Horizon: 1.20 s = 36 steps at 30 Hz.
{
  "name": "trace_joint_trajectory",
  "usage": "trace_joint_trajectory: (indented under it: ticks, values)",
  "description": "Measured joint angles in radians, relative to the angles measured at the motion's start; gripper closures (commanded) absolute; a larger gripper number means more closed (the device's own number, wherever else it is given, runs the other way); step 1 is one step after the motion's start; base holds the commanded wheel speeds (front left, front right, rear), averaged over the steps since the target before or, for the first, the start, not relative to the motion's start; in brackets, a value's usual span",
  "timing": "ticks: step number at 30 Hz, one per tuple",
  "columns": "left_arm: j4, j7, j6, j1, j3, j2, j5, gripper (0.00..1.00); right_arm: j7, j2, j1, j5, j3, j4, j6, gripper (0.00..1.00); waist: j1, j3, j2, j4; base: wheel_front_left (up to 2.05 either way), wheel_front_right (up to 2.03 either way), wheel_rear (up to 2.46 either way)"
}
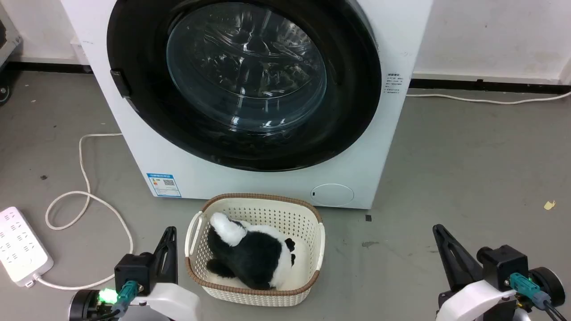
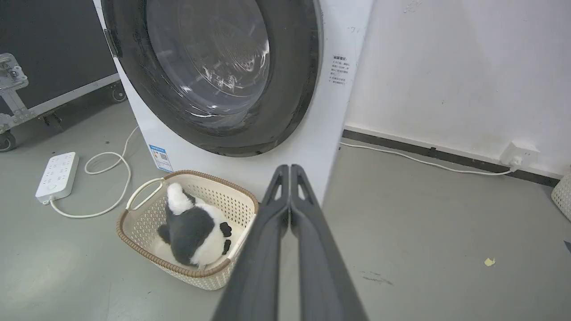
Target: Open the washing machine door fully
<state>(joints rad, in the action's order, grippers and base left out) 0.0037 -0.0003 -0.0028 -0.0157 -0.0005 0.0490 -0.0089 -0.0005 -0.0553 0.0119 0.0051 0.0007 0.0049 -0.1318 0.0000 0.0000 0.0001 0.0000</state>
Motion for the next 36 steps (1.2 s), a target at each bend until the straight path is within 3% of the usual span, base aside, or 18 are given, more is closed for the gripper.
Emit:
trace_joint_trajectory:
  ticks: [32, 33, 36]
  values:
    - [0.0, 0.0, 0.0, 0.0, 0.0, 0.0, 0.0, 1.0, 0.0, 0.0, 0.0, 0.0, 0.0, 0.0, 0.0, 1.0, 0.0, 0.0, 0.0, 0.0, 0.0, 0.0, 0.0]
    - [0.001, 0.0, 0.0, 0.0, 0.0, 0.0, -0.002, 0.0, 0.0, 0.0, 0.0, 0.0, 0.0, 0.001, 0.0, 0.0, 0.0001, 0.0, 0.0, 0.0, 0.0, 0.0, 0.0]
    - [0.001, 0.0, 0.0, 0.0, 0.0, 0.0, -0.002, 0.0, 0.0, 0.0, 0.0, 0.0, 0.0, 0.001, 0.0, 0.0, 0.0, 0.0, -0.0001, 0.0, 0.0, 0.0, 0.0]
